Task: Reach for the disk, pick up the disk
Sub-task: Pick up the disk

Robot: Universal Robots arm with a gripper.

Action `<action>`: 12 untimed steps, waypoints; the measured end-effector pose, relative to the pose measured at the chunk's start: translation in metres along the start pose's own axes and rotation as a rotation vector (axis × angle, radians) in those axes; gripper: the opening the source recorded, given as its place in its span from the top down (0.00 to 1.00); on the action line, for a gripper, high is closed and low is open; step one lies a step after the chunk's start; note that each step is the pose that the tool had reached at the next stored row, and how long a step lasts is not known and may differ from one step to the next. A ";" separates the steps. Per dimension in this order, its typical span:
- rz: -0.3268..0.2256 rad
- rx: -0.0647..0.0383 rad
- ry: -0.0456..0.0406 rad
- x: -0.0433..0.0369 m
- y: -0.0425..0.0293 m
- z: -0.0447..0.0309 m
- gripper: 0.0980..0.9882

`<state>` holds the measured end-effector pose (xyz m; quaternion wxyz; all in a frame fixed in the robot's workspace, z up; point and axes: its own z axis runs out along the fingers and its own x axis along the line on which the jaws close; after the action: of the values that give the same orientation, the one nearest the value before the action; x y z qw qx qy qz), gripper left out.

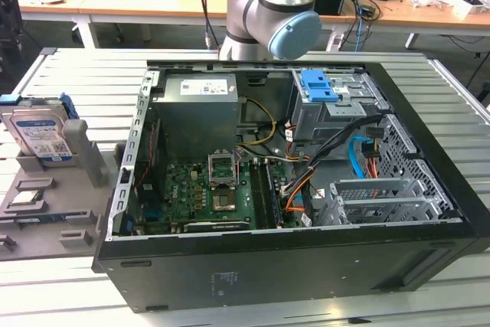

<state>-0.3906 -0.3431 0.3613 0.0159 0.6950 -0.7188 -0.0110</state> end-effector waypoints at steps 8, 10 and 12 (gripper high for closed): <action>-0.004 0.000 0.0034 0.0282 -0.0009 0.0023 0.57; -0.004 0.000 0.0034 0.0291 -0.0009 0.0025 0.57; -0.004 0.000 0.0035 0.0291 -0.0009 0.0025 0.57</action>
<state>-0.3908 -0.3722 0.3591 0.0171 0.6966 -0.7172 -0.0098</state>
